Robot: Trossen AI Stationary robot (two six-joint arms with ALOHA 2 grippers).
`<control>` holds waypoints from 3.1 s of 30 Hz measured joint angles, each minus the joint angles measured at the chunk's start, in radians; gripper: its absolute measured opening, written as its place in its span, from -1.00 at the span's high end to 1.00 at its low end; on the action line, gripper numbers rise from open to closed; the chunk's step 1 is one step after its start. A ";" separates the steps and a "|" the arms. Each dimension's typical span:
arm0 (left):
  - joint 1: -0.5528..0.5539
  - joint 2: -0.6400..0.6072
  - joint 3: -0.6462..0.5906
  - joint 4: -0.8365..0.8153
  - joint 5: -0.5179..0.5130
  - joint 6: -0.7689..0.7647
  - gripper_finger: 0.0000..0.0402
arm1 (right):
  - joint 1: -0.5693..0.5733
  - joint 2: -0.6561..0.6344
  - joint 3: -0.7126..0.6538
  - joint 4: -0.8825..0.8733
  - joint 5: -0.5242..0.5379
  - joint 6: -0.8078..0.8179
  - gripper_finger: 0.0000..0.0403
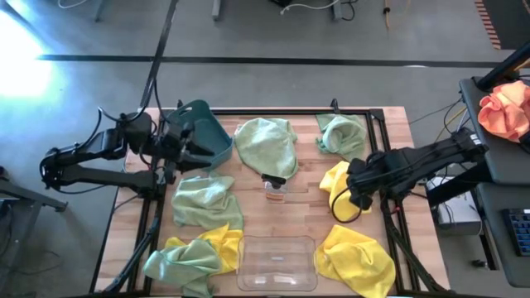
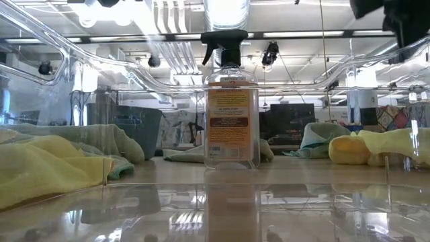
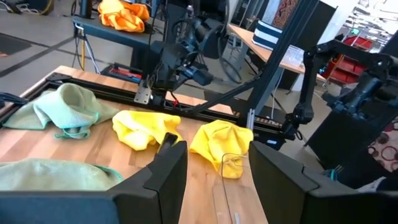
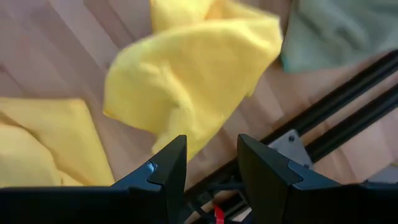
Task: Sort microfiber towel by color & place in baskets
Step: Put the yellow towel into the transparent bin
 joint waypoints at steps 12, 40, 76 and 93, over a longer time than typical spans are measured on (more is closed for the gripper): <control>-0.034 0.027 0.000 0.000 0.000 -0.009 0.22 | 0.000 0.001 -0.258 0.344 -0.135 -0.003 0.32; -0.035 0.092 -0.001 -0.001 -0.001 -0.018 0.22 | 0.000 0.001 -0.398 0.370 -0.127 -0.003 0.32; -0.035 0.166 -0.001 0.015 0.005 -0.025 0.22 | 0.000 0.004 -0.442 0.527 -0.042 0.128 0.32; -0.035 0.182 -0.001 0.021 0.029 -0.018 0.22 | -0.002 0.135 -0.466 0.529 -0.075 0.090 0.32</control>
